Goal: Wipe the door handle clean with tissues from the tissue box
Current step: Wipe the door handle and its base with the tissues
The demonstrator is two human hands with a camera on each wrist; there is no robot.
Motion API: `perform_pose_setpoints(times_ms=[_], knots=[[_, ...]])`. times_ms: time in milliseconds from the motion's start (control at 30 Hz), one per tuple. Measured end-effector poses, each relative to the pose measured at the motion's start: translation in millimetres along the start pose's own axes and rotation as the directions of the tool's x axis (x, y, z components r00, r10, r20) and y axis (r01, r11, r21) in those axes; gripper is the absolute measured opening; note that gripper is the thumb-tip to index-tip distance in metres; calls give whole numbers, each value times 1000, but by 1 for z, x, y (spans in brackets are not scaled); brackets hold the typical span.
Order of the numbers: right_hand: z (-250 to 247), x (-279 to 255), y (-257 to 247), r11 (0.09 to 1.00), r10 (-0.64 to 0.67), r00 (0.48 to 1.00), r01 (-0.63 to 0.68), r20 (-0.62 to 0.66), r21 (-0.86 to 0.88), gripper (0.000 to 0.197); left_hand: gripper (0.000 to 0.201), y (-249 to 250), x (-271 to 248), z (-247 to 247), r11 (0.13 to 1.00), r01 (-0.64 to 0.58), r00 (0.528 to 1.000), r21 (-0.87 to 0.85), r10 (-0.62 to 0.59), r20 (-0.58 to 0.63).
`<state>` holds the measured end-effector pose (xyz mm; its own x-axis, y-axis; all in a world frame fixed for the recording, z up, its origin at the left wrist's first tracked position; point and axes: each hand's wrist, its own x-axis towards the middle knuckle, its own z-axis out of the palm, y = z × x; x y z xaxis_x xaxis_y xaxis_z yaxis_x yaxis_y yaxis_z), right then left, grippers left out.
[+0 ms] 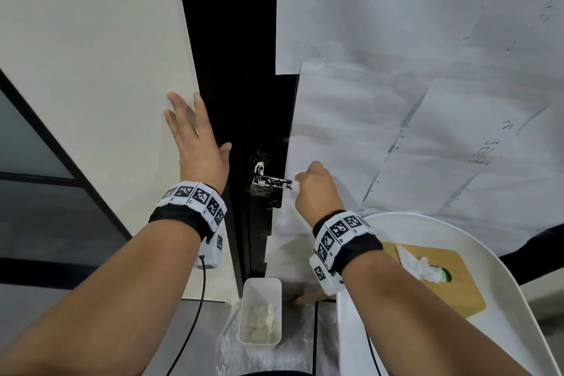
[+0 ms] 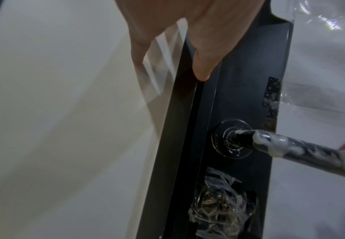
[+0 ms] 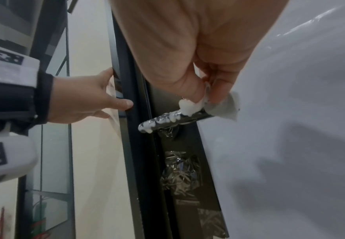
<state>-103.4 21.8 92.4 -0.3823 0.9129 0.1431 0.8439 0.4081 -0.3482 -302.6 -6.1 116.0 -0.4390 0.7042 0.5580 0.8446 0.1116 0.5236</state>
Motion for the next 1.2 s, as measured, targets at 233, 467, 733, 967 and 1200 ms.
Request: perform_pose_setpoints(times_ms=[233,467,733,967,1200], knots=[[-2,2,12,990,24,997,-13,-80,137,36,99,0,0,-1,1000,1,1000,3,-1,7],[3,4,5,1000,-11,1000,11,-21,-8,26,98,-1,0,-1,1000,-6,1000,9,6,2],[-1,1,3,996,-50,994,56,-100,64,36,98,-2,0,1,1000,-21,1000,3,21,-4],[2,-1,-7,997,-79,997,78,-3,-26,38,98,-2,-1,1,999,-18,1000,29,18,-4],[-4,-2,5,997,-27,994,33,-106,63,43,98,-2,-1,0,1000,-17,1000,11,17,0]])
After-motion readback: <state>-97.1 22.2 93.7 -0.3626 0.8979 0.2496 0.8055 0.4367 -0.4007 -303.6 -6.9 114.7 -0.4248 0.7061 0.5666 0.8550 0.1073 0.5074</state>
